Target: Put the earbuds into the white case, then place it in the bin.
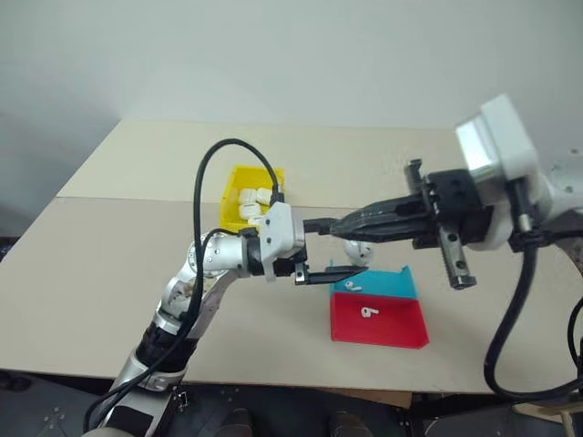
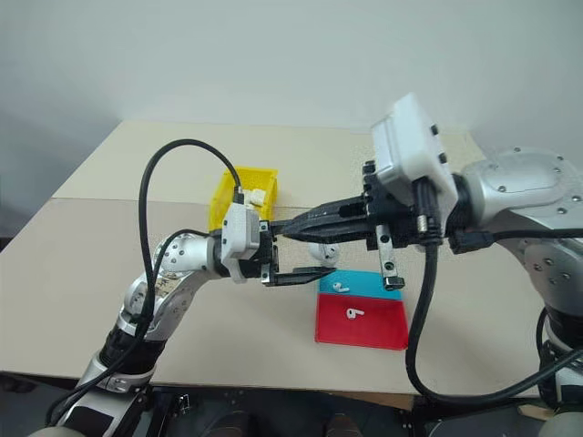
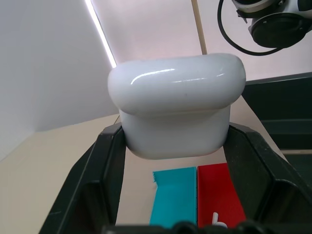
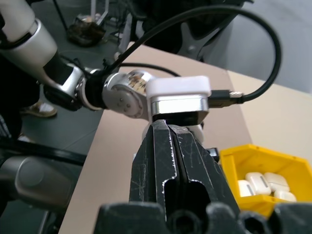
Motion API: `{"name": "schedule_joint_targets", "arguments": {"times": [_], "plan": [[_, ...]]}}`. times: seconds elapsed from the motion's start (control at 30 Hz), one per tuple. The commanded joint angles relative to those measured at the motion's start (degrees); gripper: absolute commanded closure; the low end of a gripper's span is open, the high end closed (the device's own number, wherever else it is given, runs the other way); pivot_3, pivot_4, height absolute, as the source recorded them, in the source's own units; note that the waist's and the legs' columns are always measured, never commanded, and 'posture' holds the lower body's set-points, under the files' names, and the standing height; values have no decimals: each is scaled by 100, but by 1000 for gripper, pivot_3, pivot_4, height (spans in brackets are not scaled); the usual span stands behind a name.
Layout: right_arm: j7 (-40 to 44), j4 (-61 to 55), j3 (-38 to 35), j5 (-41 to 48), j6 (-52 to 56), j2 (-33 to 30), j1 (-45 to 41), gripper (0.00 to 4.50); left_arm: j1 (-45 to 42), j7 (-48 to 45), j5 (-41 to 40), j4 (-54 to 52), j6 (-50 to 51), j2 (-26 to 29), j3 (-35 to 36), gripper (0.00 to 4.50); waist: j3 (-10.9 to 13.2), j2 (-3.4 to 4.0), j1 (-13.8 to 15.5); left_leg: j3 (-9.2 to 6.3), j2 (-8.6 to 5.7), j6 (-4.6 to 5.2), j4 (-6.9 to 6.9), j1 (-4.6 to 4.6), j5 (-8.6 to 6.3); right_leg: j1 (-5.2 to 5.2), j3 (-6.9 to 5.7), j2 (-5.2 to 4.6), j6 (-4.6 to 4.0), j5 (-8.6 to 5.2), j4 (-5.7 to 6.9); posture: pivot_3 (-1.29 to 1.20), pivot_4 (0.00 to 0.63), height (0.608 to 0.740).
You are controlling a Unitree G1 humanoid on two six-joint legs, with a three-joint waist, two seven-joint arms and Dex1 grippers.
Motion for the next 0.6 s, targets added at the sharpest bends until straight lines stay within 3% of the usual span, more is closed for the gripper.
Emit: {"name": "schedule_joint_targets", "arguments": {"times": [0.03,0.27,0.6], "plan": [[152,-63,120,-403,-130,59,-88,4472,-36,86,116,-210,-112,-38,-56,1746,0,0,0,0,0,0,0,-2,0,-3,0,0,0,0,1,0,150,740],[398,-114,336,-1069,-311,185,44,4472,-56,133,39,-359,-64,-71,-16,1746,0,0,-1,1,0,0,0,-6,0,-8,1,0,0,0,3,0,150,740],[695,1,170,-1545,-452,-110,251,4472,64,72,-186,-487,-150,-77,171,1746,0,0,0,1,-1,0,0,-6,0,-7,0,0,-1,1,4,0,150,740]]}}
